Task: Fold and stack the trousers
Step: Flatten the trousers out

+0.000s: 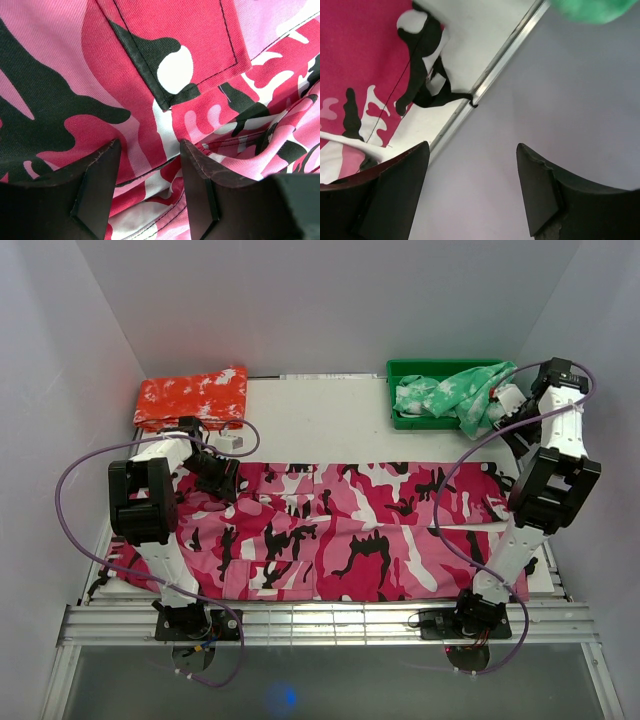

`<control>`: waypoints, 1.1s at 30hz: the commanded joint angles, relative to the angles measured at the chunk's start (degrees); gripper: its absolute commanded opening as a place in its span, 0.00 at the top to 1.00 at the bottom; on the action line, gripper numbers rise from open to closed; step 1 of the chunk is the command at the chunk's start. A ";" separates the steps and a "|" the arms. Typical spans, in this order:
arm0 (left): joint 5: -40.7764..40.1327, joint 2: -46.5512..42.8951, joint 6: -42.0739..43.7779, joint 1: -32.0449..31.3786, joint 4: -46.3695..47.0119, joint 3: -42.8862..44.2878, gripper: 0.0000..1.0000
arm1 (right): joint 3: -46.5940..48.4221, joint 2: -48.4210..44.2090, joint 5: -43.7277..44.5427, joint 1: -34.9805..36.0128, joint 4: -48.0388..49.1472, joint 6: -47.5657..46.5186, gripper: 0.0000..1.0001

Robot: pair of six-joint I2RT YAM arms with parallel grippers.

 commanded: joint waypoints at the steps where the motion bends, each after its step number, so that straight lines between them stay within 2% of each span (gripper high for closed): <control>1: -1.45 1.00 0.47 0.76 -0.13 -0.04 0.38 | 4.08 0.42 -2.80 1.14 -2.30 -3.35 0.26; 9: -0.92 0.83 0.38 0.76 -0.39 -0.13 0.37 | 4.95 4.90 -13.51 1.05 0.42 -8.80 0.28; 14: -1.27 0.21 1.25 0.67 -1.88 0.75 0.35 | 5.23 7.37 -25.89 -0.87 -0.90 -18.62 0.22; 18: -1.71 -0.32 1.61 0.76 -3.02 1.45 0.35 | 4.35 9.04 -30.83 -1.76 -2.21 -25.58 0.21; 29: -1.53 0.21 0.38 0.76 -4.78 1.98 0.34 | 3.29 16.59 -27.77 -1.76 0.42 -34.21 0.21; 33: -1.80 0.39 0.03 0.76 -6.01 3.21 0.34 | -0.39 17.39 -25.75 -1.58 1.66 -36.40 0.24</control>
